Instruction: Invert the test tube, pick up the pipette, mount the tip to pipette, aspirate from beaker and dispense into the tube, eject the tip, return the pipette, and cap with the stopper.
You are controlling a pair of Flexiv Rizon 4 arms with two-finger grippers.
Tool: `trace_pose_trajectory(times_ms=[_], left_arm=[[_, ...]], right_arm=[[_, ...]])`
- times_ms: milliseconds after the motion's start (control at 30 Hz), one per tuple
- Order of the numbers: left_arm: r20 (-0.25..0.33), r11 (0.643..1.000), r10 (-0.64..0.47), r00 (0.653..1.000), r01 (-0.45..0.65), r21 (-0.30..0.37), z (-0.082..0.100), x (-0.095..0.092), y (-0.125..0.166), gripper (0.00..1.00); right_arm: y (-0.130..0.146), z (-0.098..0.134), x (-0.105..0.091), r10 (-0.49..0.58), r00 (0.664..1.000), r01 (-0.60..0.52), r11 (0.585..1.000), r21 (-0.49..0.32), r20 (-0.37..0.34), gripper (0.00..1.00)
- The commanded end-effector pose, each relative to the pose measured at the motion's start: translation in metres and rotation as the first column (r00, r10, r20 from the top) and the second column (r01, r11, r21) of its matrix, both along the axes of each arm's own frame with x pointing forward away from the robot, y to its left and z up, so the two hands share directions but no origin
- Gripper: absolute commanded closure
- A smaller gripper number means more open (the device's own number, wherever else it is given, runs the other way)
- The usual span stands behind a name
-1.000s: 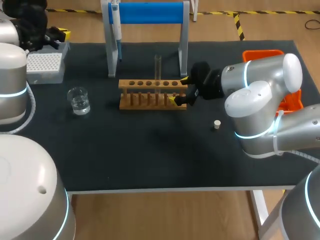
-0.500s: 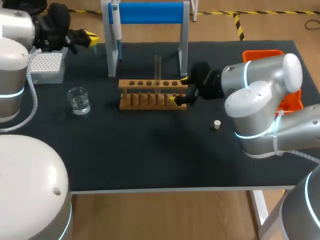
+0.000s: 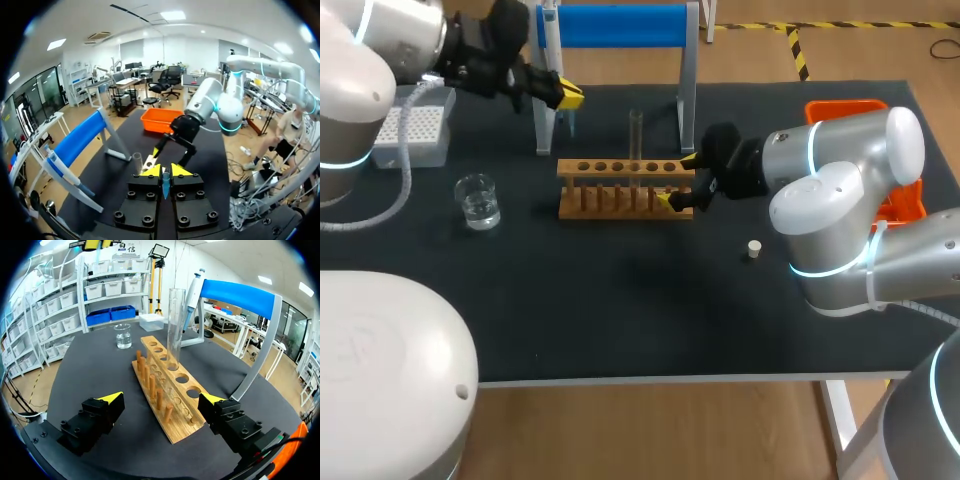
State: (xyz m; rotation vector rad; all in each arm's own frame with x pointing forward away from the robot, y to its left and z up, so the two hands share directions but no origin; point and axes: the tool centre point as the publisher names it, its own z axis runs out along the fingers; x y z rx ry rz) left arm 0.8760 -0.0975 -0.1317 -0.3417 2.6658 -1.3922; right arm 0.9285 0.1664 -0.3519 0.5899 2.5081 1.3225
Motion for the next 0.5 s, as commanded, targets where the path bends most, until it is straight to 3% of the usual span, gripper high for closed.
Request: trace_pose_trajectory(times_ms=[33, 500], left_arm=[[-0.026, 0.999, -0.006, 1.000, 0.007, 0.038, 0.001, -0.003, -0.016, 1.00], [-0.050, 0.997, -0.070, 0.996, 0.071, 0.006, -0.002, -0.032, -0.072, 1.00]], right_arm=[[-0.001, 0.001, 0.000, 0.001, 1.000, -0.001, 1.000, -0.003, -0.003, 0.00], [-0.001, 0.001, 0.000, 0.001, 1.000, -0.001, 1.000, -0.003, -0.003, 0.00]])
